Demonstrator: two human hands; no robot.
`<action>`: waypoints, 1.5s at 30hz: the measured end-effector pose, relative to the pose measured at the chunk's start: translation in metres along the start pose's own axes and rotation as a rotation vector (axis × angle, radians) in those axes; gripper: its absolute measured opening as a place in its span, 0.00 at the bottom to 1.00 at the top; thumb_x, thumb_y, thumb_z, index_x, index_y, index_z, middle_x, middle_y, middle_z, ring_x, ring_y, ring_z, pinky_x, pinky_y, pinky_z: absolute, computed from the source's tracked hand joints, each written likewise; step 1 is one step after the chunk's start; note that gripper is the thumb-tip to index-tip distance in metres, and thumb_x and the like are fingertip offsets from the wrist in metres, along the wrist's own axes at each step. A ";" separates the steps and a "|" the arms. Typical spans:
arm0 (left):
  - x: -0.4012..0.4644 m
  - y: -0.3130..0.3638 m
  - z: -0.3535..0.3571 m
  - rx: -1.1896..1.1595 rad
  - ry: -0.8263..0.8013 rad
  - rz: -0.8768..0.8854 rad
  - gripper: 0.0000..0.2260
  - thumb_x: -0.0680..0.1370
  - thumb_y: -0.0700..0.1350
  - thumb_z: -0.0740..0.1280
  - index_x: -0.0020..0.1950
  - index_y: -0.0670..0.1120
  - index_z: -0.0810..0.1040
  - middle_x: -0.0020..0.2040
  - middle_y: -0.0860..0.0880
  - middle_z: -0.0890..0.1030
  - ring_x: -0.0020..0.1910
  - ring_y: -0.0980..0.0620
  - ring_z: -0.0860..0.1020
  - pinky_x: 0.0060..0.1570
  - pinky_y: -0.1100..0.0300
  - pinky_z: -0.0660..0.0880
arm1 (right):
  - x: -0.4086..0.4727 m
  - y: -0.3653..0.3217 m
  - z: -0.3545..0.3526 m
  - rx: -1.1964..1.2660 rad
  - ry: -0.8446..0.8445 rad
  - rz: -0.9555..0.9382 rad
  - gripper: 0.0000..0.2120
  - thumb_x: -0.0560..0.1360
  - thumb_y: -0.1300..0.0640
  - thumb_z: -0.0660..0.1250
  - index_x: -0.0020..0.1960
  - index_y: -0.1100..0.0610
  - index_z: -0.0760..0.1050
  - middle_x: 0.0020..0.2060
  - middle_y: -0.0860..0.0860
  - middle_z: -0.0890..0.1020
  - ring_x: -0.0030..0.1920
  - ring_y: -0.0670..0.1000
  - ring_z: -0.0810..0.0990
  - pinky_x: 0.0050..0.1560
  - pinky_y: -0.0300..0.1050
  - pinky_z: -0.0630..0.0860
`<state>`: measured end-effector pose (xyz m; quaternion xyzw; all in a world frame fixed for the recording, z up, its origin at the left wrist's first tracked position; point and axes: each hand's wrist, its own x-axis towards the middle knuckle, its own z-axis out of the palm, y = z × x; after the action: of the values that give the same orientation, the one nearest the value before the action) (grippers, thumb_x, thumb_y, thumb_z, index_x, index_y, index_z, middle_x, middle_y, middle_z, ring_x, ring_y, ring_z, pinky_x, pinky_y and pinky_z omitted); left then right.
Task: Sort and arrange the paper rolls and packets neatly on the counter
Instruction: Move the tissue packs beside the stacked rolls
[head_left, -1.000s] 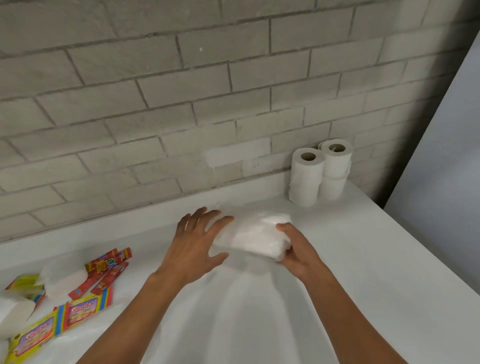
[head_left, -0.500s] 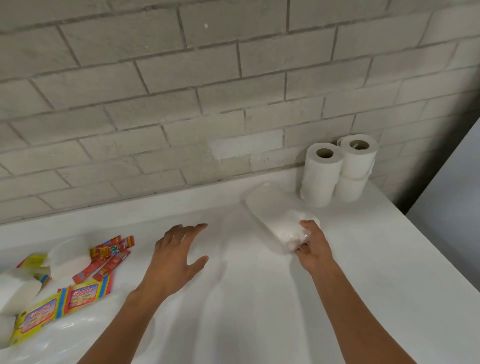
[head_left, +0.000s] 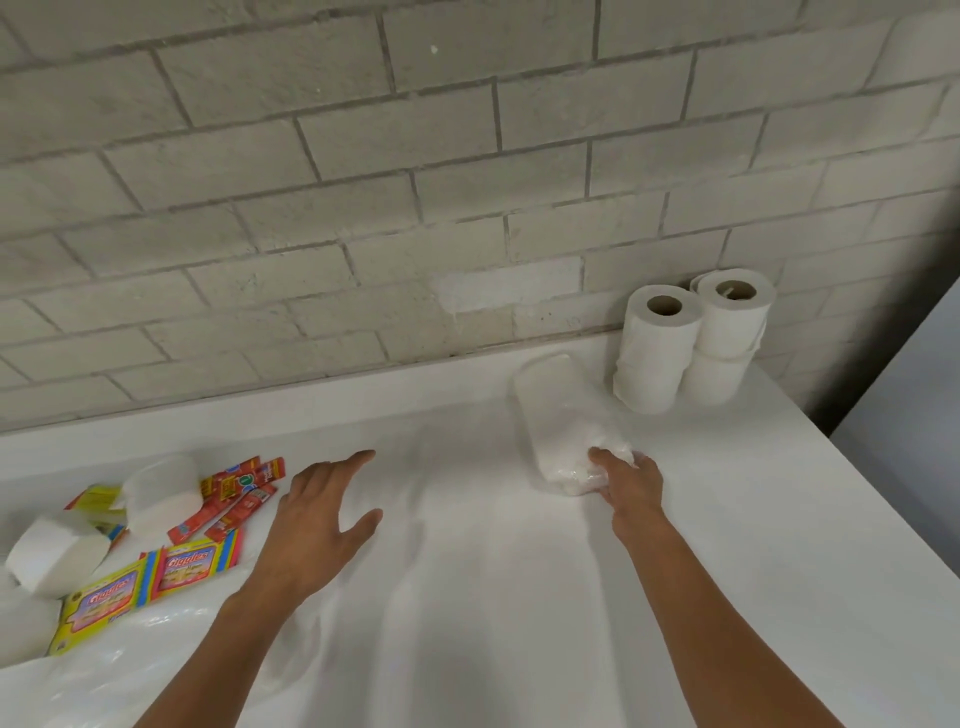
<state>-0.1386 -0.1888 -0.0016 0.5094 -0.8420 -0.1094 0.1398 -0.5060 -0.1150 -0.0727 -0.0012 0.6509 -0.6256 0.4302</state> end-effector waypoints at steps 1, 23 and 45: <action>-0.003 -0.001 -0.002 0.001 0.011 -0.008 0.32 0.75 0.57 0.70 0.76 0.60 0.61 0.67 0.53 0.73 0.67 0.49 0.69 0.63 0.47 0.71 | -0.001 -0.001 0.001 -0.094 0.026 -0.025 0.40 0.56 0.47 0.79 0.66 0.56 0.73 0.57 0.54 0.82 0.56 0.56 0.82 0.61 0.54 0.78; -0.115 -0.078 -0.065 0.078 0.088 -0.167 0.32 0.70 0.68 0.57 0.73 0.60 0.68 0.72 0.52 0.70 0.70 0.47 0.68 0.65 0.47 0.68 | -0.109 0.019 0.016 -0.365 0.089 -0.248 0.40 0.79 0.51 0.68 0.81 0.53 0.48 0.78 0.56 0.52 0.73 0.61 0.66 0.68 0.57 0.66; -0.154 -0.134 -0.038 0.435 -0.390 -0.241 0.51 0.68 0.71 0.66 0.80 0.56 0.42 0.81 0.47 0.49 0.79 0.41 0.49 0.74 0.37 0.47 | -0.222 0.119 0.083 -0.401 -0.169 -0.240 0.32 0.75 0.45 0.71 0.75 0.43 0.61 0.74 0.51 0.64 0.70 0.54 0.70 0.70 0.58 0.69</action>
<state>0.0537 -0.1151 -0.0287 0.5928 -0.7902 -0.0382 -0.1507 -0.2557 -0.0367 -0.0330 -0.2161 0.7189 -0.5283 0.3967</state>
